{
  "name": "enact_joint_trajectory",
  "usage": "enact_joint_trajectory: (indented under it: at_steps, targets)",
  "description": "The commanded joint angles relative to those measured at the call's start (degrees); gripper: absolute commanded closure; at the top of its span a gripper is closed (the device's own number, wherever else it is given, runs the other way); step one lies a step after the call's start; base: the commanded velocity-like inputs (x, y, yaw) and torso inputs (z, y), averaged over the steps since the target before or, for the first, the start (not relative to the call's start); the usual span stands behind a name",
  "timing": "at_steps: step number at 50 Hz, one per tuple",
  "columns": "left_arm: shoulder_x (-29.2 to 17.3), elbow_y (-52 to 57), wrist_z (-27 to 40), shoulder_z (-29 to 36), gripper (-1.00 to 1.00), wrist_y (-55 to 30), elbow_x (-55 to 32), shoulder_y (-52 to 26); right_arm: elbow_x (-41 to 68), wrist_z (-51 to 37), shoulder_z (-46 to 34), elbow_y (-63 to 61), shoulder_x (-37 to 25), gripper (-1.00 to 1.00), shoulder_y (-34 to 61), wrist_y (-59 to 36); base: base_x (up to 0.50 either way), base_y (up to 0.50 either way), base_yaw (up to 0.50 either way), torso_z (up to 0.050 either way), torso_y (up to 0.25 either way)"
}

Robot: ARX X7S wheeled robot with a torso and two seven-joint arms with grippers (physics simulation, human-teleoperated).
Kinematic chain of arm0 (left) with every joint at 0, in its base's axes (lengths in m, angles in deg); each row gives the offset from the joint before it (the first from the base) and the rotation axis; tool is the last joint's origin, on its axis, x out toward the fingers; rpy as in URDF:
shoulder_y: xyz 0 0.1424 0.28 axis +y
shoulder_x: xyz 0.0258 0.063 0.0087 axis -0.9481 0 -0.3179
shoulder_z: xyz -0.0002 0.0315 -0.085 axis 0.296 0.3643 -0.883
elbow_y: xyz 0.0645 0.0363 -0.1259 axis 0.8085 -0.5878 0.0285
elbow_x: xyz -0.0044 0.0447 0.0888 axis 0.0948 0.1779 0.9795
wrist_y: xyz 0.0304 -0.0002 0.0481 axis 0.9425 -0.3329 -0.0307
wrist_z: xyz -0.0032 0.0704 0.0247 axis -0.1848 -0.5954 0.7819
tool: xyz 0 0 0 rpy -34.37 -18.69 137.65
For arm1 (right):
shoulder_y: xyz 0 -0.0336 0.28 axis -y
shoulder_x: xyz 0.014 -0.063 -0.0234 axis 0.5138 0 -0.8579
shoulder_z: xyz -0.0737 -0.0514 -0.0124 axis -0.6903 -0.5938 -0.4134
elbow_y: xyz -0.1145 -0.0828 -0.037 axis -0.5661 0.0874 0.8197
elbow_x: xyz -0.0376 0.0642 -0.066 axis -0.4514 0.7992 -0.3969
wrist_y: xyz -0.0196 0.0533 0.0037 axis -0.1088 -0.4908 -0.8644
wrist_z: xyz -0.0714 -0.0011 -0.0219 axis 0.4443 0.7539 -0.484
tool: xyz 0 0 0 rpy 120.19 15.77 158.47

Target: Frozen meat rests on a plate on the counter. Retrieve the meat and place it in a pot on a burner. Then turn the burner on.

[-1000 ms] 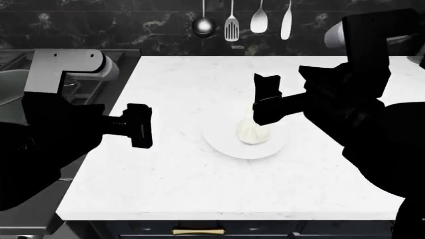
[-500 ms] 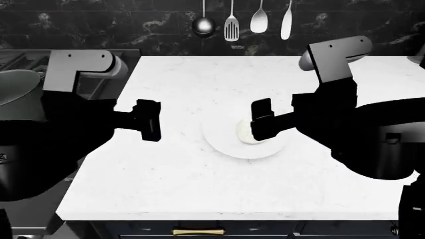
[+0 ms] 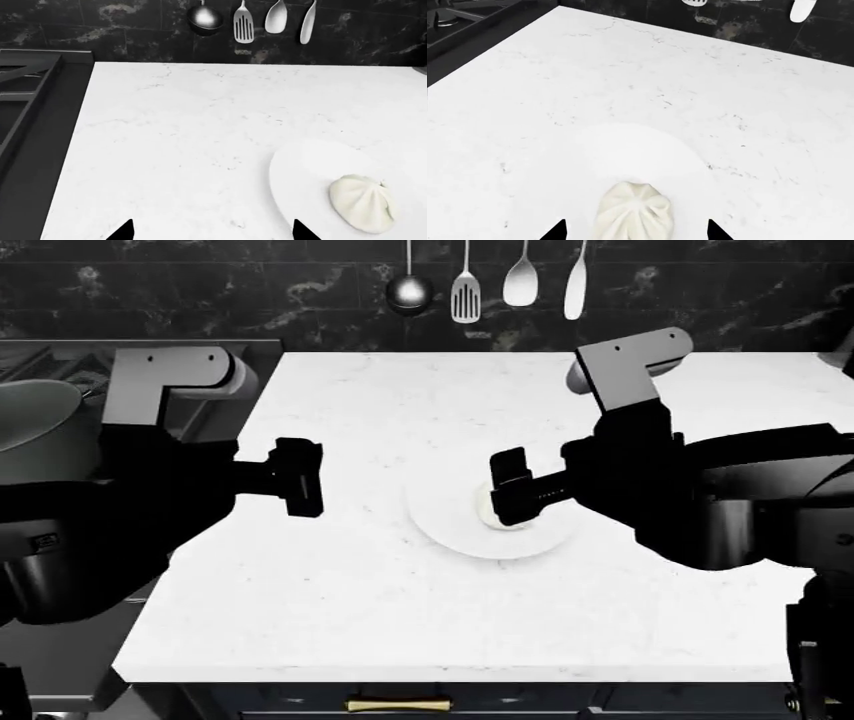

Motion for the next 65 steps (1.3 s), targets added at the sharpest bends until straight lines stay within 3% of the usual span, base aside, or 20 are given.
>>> enact_joint_trajectory:
  at_steps: [1,20,65]
  targets:
    - [-0.37,-0.94,-3.33,0.74,-1.0,1.1,3.26,0.44,-7.74,7.72,-4.76,3.24,0.32,-1.0,0.82,3.13,0.0,0.0,0.0,0.0,0.0]
    - [-0.96,-2.48,-5.86,2.16,-1.0,2.38,5.65,0.64,-15.07,15.81,-10.51,8.63,1.85,-1.0,1.02,8.36,0.0,0.0,0.0,0.0,0.0]
    - [-1.6,-4.15,-8.35,4.39,-1.0,4.92,8.1,1.7,-18.78,20.65,-15.18,13.33,2.34,-1.0,-1.23,12.53,0.0,0.0,0.0,0.0,0.0]
